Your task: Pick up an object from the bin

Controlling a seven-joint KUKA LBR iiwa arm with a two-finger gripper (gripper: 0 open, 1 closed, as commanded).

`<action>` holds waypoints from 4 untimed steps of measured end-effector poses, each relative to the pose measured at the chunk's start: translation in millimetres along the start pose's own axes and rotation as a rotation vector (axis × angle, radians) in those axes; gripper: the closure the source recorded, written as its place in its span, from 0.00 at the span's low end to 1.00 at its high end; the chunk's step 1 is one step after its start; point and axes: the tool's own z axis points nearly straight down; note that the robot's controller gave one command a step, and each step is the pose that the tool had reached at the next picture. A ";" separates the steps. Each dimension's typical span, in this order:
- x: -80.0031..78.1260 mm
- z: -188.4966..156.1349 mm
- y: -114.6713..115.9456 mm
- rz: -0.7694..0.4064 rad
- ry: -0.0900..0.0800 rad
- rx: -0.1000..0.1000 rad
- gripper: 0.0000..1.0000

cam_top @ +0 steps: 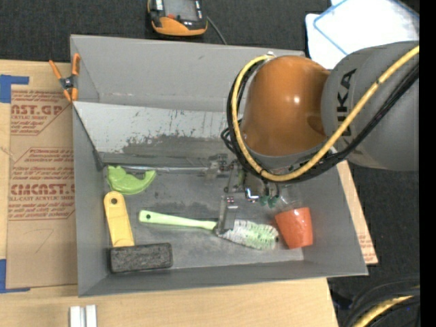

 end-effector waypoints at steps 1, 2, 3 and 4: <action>-1.5 -2.9 -0.5 0.002 -0.007 -0.001 0.00; 16.3 143.0 -73.1 0.016 -0.010 -0.002 0.00; 25.8 69.6 -95.6 0.034 -0.026 -0.004 0.00; 18.0 165.4 -80.3 0.023 -0.015 -0.003 0.00</action>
Offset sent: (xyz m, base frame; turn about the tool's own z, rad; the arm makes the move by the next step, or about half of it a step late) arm -0.0203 -0.0830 -0.1613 0.0196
